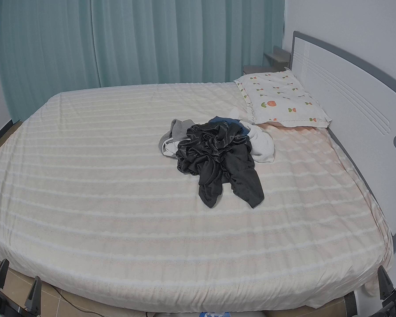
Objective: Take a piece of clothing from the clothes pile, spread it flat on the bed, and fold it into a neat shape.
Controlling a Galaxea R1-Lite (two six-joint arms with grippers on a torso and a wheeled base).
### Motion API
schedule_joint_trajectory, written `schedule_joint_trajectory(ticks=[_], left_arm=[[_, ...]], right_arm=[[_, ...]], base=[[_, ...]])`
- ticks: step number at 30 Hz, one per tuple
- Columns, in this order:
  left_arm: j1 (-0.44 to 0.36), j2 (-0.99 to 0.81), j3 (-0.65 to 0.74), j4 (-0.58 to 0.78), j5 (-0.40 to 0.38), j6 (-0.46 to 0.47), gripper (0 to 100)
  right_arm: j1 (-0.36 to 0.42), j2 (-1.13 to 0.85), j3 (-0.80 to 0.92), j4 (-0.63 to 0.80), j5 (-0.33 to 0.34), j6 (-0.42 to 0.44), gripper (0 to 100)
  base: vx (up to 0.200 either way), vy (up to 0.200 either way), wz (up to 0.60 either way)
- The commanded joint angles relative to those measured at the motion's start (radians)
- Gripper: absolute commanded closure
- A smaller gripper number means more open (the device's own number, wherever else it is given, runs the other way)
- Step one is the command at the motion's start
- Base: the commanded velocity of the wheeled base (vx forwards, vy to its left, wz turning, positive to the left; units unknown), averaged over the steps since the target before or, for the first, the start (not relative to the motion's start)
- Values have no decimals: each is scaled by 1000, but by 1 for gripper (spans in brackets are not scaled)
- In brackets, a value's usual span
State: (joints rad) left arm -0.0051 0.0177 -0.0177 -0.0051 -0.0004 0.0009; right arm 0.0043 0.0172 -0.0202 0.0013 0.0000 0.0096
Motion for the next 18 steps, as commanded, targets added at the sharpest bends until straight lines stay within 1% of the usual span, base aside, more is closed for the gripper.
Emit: schedule_joint_trajectory(ticks=[1, 3, 5, 7, 8, 9, 11, 12, 14, 15, 16, 17, 18], left_arm=[[-1, -8, 18, -1, -4, 1, 0], [1, -10, 18, -1, -7, 1, 0], [1, -10, 18, -3, -16, 8, 0], [-1, -8, 18, -3, -24, 16, 0], [-1, -8, 18, -3, -24, 16, 0], [1, -8, 18, -3, -24, 16, 0], [-1, -8, 18, -3, -24, 18, 0], [-1, -8, 18, -3, -24, 18, 0], [-1, -10, 18, -1, -24, 19, 0], [1, -10, 18, -1, -24, 19, 0], [-1, -10, 18, -1, -24, 19, 0], [-1, -10, 18, -1, -23, 22, 0], [-1, -10, 18, -1, -24, 22, 0]], right_arm=[[29, 210, -336, -1, 12, 119, 0], [29, 265, -365, 8, 25, 125, 0], [53, 426, -374, 5, 54, 67, 0], [79, 576, -359, -9, 63, 70, 0], [79, 576, -359, -9, 63, 70, 0], [108, 713, -351, -58, 69, 96, 0], [148, 897, -351, -161, 71, 158, 0], [163, 1001, -353, -234, 71, 191, 0], [172, 1159, -359, -351, 69, 213, 0], [174, 1279, -363, -434, 69, 214, 0], [174, 1305, -365, -451, 69, 214, 0], [175, 1429, -380, -549, 60, 214, 0], [175, 1497, -394, -607, 55, 217, 0]], base=[[0, 0, 0], [0, 0, 0], [0, 0, 0], [0, 0, 0], [0, 0, 0], [0, 0, 0], [0, 0, 0], [0, 0, 0], [0, 0, 0], [0, 0, 0], [0, 0, 0], [0, 0, 0], [0, 0, 0]])
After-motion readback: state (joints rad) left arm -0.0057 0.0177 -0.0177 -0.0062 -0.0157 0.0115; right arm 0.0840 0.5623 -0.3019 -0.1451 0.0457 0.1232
